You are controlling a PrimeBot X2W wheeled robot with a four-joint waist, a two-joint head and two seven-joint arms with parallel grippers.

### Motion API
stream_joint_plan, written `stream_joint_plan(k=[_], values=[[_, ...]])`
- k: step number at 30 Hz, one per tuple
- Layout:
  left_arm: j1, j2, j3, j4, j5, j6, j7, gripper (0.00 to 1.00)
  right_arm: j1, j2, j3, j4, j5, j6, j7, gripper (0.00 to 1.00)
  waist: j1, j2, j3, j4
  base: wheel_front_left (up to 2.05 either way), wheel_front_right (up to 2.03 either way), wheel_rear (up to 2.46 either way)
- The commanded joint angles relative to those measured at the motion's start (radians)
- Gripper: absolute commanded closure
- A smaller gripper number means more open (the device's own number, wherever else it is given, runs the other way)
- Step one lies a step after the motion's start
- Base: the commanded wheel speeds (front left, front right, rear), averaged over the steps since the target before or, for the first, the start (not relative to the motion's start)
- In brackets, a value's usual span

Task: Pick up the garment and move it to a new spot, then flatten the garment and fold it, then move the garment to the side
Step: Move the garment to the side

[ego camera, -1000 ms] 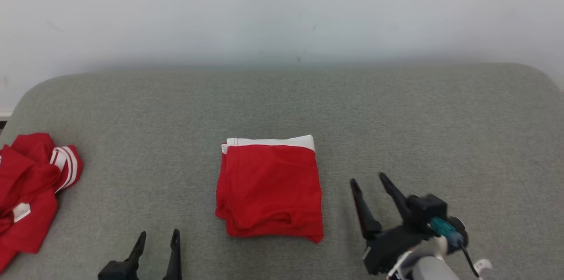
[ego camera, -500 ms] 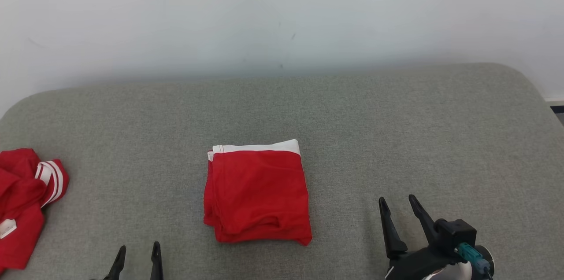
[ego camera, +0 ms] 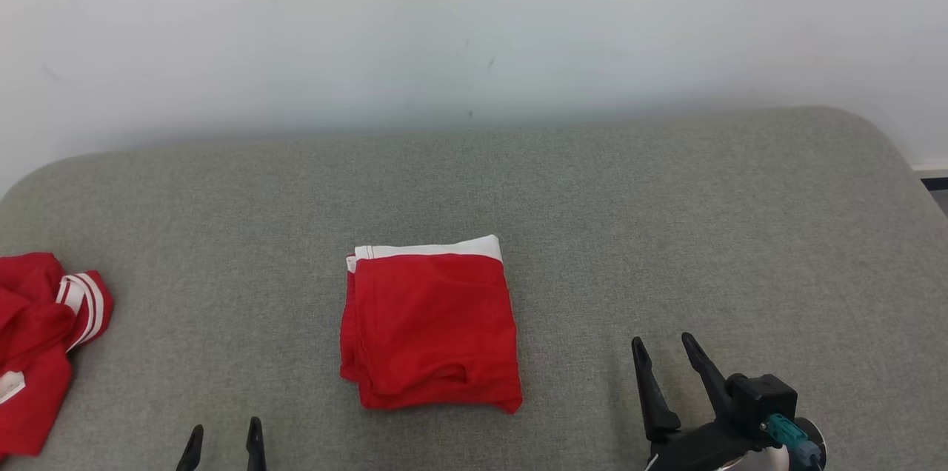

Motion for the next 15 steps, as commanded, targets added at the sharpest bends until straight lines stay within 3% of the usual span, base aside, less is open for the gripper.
stream_joint_plan(k=[1,15], values=[[0.005,0.0,0.002,0.0,0.007,-0.005,-0.003,0.0,0.005,0.003,0.002,-0.002,0.003,-0.003,-0.005,0.0,0.0,0.0,0.001,-0.001,0.0,0.0,0.0],[-0.007,0.0,-0.014,-0.005,0.002,-0.006,-0.003,0.0,-0.009,0.003,0.024,0.011,0.015,-0.003,-0.005,0.0,0.0,0.0,0.019,0.013,0.0,0.0,0.0]])
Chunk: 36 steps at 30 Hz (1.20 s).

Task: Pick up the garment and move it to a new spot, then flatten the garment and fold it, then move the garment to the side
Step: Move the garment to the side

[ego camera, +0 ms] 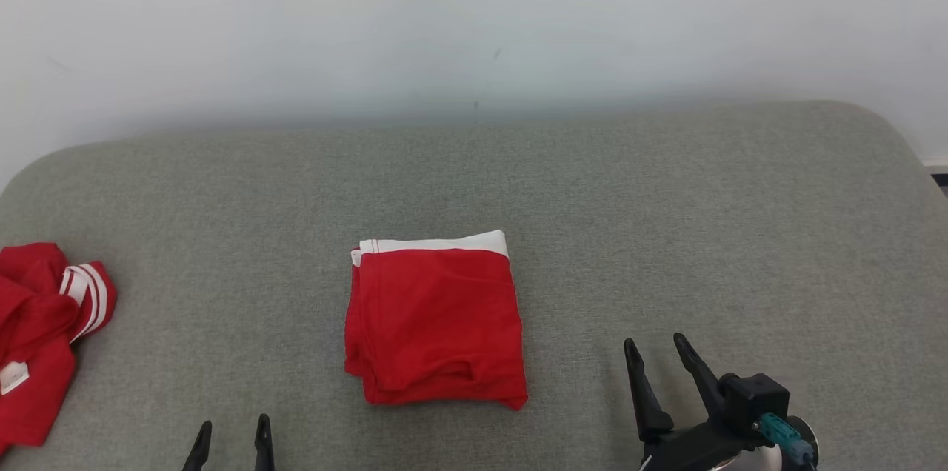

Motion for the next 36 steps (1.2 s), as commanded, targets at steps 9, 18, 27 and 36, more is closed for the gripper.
stream_joint_plan(k=[9,18,27,36], values=[[-0.035,0.0,-0.053,0.003,-0.022,-0.006,-0.003,0.0,-0.063,0.003,0.062,0.036,0.041,-0.003,-0.005,0.0,0.0,-0.0001,0.053,0.079,0.0,0.0,0.0],[-0.065,0.0,-0.091,0.005,-0.03,-0.002,-0.003,0.0,-0.181,0.002,0.096,0.132,0.085,-0.003,-0.005,0.0,0.0,-0.0001,0.093,0.19,0.0,0.0,0.0],[-0.073,0.0,-0.108,0.005,-0.035,-0.003,-0.003,0.0,-0.235,0.002,0.092,0.264,0.132,-0.003,-0.005,0.0,0.0,-0.0001,0.101,0.245,0.0,0.0,0.0],[-0.076,0.0,-0.126,0.009,-0.028,-0.004,-0.003,0.0,-0.287,0.003,0.06,0.373,0.107,-0.003,-0.004,0.0,0.0,-0.0001,0.099,0.279,0.0,0.0,0.0]])
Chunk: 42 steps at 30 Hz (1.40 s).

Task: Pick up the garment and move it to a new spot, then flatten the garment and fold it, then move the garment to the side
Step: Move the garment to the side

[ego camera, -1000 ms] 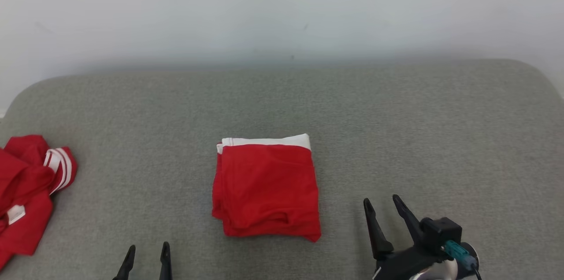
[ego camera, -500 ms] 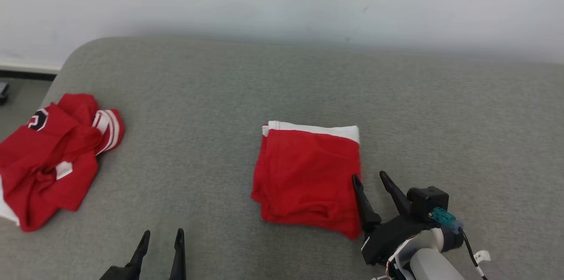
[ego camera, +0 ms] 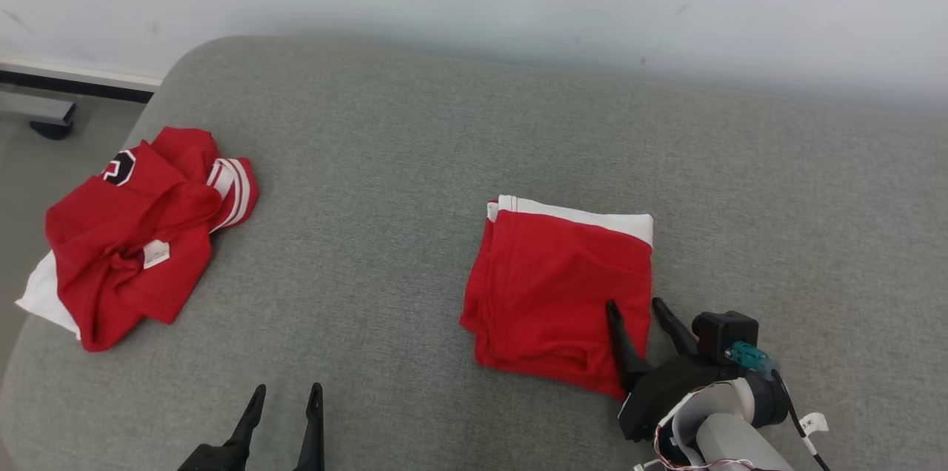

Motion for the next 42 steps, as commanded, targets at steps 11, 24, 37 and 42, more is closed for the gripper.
stream_joint_plan(k=[11,24,37,42], values=[[0.011,0.0,-0.001,-0.003,0.02,-0.001,-0.003,0.0,-0.015,0.002,-0.017,0.038,-0.013,-0.003,-0.005,1.0,0.0,-0.0001,-0.031,0.01,0.0,0.0,0.0],[-0.012,-0.001,-0.043,-0.026,0.012,-0.001,-0.003,0.0,0.02,0.001,0.028,-0.006,-0.004,-0.003,-0.005,1.0,0.0,-0.0001,-0.046,-0.282,0.0,0.0,0.0],[-0.069,0.0,-0.111,-0.047,0.011,-0.001,-0.003,0.0,0.0,0.002,0.08,-0.029,0.024,-0.003,-0.005,1.0,0.0,-0.0001,-0.004,-0.597,0.0,0.0,0.0],[-0.095,0.001,-0.127,-0.054,0.023,-0.001,-0.003,0.0,-0.013,0.003,0.115,-0.043,0.049,-0.003,-0.005,1.0,0.0,-0.0001,0.022,-0.703,0.0,0.0,0.0]])
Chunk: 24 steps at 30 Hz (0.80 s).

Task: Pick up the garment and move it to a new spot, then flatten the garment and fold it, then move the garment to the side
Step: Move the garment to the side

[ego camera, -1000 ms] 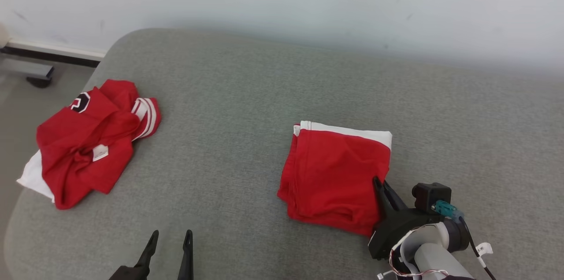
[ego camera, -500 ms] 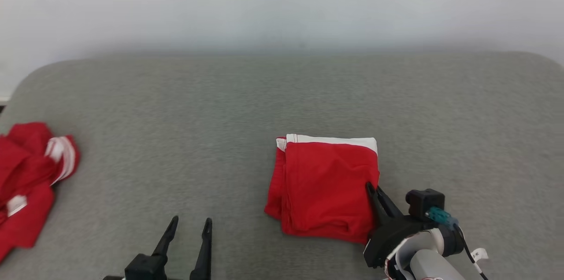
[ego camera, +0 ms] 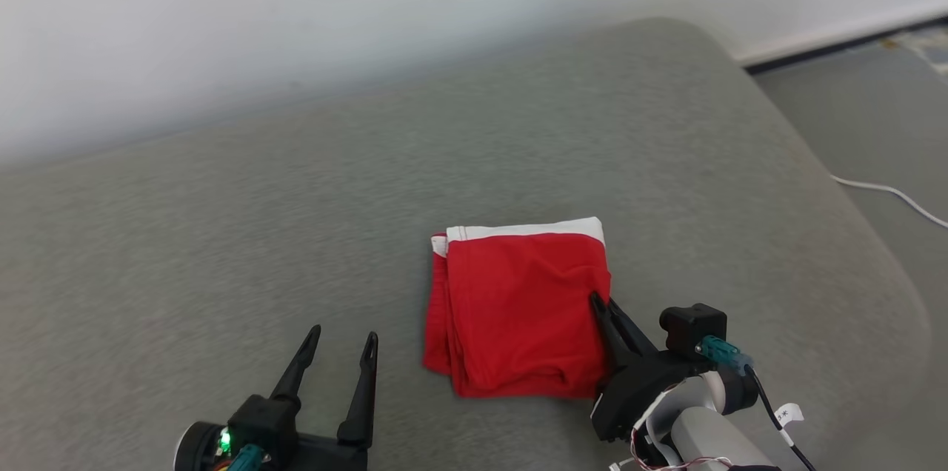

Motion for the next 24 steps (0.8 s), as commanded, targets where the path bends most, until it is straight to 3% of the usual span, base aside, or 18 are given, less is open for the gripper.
stream_joint_plan(k=[1,5,13,19,24], values=[[-0.012,0.003,-0.003,-0.002,0.007,0.002,-0.003,0.0,-0.007,0.003,0.003,-0.005,0.011,-0.003,-0.004,1.0,0.0,-0.0001,0.046,-0.162,0.0,0.0,0.0],[-0.037,0.013,-0.028,-0.005,0.011,0.002,-0.003,0.0,-0.012,0.003,0.013,-0.019,0.022,-0.003,-0.005,1.0,0.0,-0.0001,0.071,-0.206,0.0,0.0,0.0],[-0.073,0.031,-0.063,-0.014,0.002,0.002,-0.003,0.0,-0.038,0.004,0.022,-0.031,-0.025,-0.003,-0.005,1.0,0.0,-0.0001,0.118,-0.206,0.0,0.0,0.0],[-0.1,0.048,-0.076,-0.034,0.005,0.002,-0.003,0.0,-0.121,-0.007,-0.041,-0.007,-0.132,-0.003,-0.005,1.0,0.0,-0.0001,0.189,-0.113,0.0,0.0,0.0],[-0.131,0.06,-0.082,-0.05,0.015,0.002,-0.003,0.0,-0.223,-0.064,-0.123,0.016,-0.214,-0.003,-0.005,1.0,0.0,-0.0001,0.259,-0.014,0.0,0.0,0.0]])
